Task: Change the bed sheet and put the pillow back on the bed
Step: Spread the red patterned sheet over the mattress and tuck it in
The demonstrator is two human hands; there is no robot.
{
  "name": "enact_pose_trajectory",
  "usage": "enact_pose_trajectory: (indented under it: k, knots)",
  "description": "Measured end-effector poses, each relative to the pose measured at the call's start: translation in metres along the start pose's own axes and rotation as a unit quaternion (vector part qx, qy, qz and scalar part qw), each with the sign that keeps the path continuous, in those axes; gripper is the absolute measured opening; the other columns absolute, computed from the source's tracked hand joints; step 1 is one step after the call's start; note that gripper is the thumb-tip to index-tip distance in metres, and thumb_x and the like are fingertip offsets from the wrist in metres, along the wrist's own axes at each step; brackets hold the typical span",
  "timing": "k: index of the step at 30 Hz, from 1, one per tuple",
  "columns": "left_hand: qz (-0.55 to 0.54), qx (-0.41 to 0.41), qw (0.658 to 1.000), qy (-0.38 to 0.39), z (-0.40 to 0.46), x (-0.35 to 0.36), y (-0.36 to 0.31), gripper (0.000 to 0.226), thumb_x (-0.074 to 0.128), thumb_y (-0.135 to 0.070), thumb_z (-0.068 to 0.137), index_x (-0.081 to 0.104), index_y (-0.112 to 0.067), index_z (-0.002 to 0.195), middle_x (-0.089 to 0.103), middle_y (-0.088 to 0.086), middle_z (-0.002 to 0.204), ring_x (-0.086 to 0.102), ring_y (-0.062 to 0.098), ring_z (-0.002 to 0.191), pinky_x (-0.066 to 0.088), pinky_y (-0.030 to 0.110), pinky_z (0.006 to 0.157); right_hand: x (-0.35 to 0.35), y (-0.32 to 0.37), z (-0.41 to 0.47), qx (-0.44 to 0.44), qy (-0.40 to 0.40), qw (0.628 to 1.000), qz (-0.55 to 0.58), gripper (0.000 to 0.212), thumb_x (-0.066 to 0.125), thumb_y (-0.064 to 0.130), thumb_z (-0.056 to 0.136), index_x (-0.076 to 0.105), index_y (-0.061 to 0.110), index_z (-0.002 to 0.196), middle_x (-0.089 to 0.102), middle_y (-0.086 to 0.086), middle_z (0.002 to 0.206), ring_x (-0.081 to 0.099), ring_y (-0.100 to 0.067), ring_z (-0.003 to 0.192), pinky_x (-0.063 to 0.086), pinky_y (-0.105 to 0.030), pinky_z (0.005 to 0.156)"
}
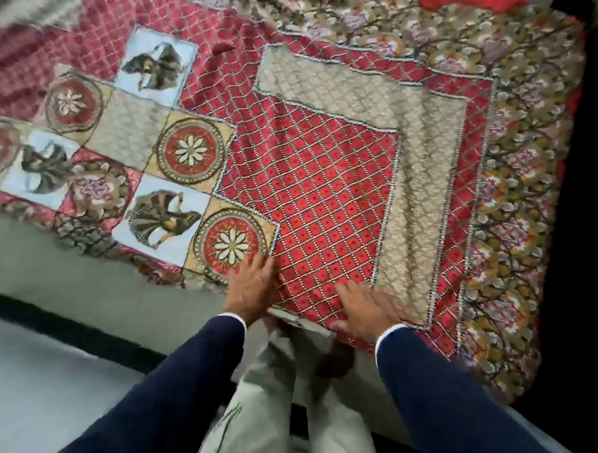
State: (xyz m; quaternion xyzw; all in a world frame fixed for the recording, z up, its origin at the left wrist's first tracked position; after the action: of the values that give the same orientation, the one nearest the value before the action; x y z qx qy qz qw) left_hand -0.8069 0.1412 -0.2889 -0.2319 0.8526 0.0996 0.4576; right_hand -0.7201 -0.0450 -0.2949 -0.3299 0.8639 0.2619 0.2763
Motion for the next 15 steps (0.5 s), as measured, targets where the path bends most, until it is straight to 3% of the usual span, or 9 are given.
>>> enact_pose_trajectory:
  k: [3,6,8,10,12,14,15]
  knots:
    - [-0.101,-0.188,0.977,-0.030,-0.010,0.009,0.090,0.071,0.046,-0.060,0.094,0.032,-0.013,0.146,0.032,0.014,0.155,0.038,0.040,0.137,0.040,0.058,0.108,0.006,0.033,0.028,-0.051,0.015,0.993,-0.103,0.031,0.061,0.036,0.094,0.057,0.022,0.121,0.065,-0.002,0.118,0.060,-0.025,0.112,0.048,-0.040,0.095]
    - [-0.250,-0.325,0.908,-0.083,-0.030,0.023,0.150,0.075,0.064,-0.055,0.090,0.035,-0.008,0.140,0.035,0.020,0.147,0.042,0.044,0.131,0.040,0.058,0.106,0.009,0.040,0.039,-0.087,0.098,0.985,-0.115,0.012,0.064,0.033,0.094,0.063,0.023,0.101,0.068,0.002,0.096,0.065,-0.021,0.092,0.049,-0.031,0.074]
    - [-0.366,-0.367,0.847,-0.117,-0.039,0.034,0.165,0.088,0.074,-0.051,0.084,0.030,-0.002,0.142,0.032,0.022,0.147,0.043,0.044,0.130,0.039,0.051,0.108,0.010,0.035,0.039,-0.103,0.178,0.977,-0.055,0.021,0.071,0.040,0.089,0.059,0.024,0.083,0.064,0.005,0.082,0.061,-0.017,0.078,0.044,-0.029,0.068]
    - [-0.499,-0.401,0.755,-0.143,-0.045,0.055,0.168,0.098,0.079,-0.046,0.082,0.021,0.001,0.145,0.023,0.023,0.151,0.036,0.038,0.137,0.034,0.043,0.113,0.003,0.032,0.034,-0.124,0.247,0.961,0.017,0.026,0.075,0.039,0.087,0.061,0.019,0.077,0.061,0.006,0.072,0.057,-0.010,0.067,0.045,-0.028,0.063]
    - [-0.625,-0.438,0.630,-0.141,-0.051,0.090,0.161,0.110,0.083,-0.050,0.076,0.014,-0.003,0.147,0.018,0.020,0.155,0.028,0.032,0.143,0.033,0.044,0.117,-0.009,0.037,0.029,-0.130,0.299,0.942,0.077,0.029,0.075,0.033,0.088,0.063,0.009,0.079,0.060,0.003,0.068,0.054,-0.007,0.060,0.046,-0.025,0.061]
    - [-0.734,-0.445,0.507,-0.074,-0.053,0.130,0.131,0.139,0.086,-0.067,0.059,0.007,-0.002,0.153,0.024,0.018,0.159,0.034,0.033,0.143,0.039,0.050,0.113,-0.016,0.038,0.029,-0.114,0.305,0.941,0.095,0.030,0.074,0.031,0.089,0.063,0.005,0.080,0.060,0.001,0.068,0.055,-0.008,0.060,0.046,-0.023,0.059]
    - [-0.774,-0.422,0.472,-0.025,-0.053,0.142,0.111,0.148,0.085,-0.076,0.048,0.011,-0.004,0.155,0.034,0.016,0.156,0.044,0.032,0.136,0.049,0.051,0.103,-0.015,0.038,0.029,-0.105,0.298,0.945,0.081,0.027,0.074,0.030,0.090,0.063,0.007,0.081,0.061,0.002,0.069,0.055,-0.008,0.061,0.045,-0.022,0.059]
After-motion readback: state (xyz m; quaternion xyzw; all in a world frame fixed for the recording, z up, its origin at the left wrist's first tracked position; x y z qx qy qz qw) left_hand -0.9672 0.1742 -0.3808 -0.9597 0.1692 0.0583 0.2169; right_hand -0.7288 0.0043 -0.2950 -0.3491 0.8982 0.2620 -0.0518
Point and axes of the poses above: each hand's wrist, its own z-axis towards the middle knuckle, its own x-axis out of the palm, y = z × x, the point moved 10 cm from there along z, towards the middle knuckle
